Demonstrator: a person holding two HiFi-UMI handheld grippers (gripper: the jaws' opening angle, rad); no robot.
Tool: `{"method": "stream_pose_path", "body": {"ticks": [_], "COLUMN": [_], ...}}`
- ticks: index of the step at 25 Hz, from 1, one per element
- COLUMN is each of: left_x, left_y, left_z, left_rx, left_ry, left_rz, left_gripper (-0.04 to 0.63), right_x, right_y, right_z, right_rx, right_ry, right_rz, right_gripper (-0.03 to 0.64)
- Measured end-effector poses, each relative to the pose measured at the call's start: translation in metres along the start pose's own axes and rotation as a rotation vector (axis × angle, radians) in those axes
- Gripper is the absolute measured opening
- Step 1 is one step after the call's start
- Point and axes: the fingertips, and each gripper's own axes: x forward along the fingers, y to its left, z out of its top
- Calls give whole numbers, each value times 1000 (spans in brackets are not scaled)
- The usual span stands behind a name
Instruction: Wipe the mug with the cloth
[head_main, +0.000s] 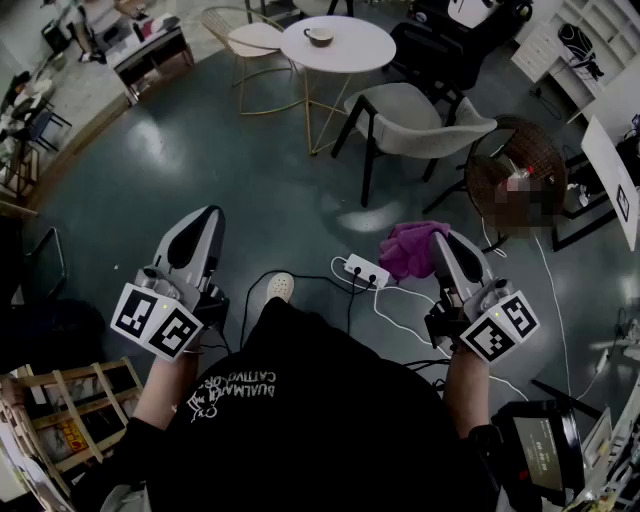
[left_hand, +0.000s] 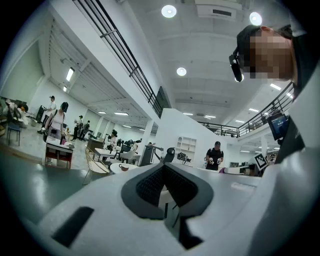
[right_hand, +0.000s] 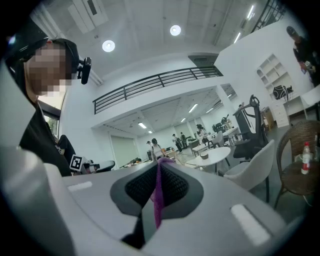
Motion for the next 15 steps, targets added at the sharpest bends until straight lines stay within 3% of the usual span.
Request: {"method": "stream_pose_path", "body": {"ticks": [10, 15], "left_x": [-11, 0], "left_y": [1, 18], "left_z": [-1, -11], "left_rx": [2, -48], "left_ry": [9, 19], "left_rz": [25, 36], "left_gripper": [-2, -2], "right_x": [-1, 8], "right_y": [1, -5], "right_z": [1, -1], "right_rx": [6, 13], "right_ry": [7, 24], "right_rz": [10, 12], "right_gripper": [20, 20]}}
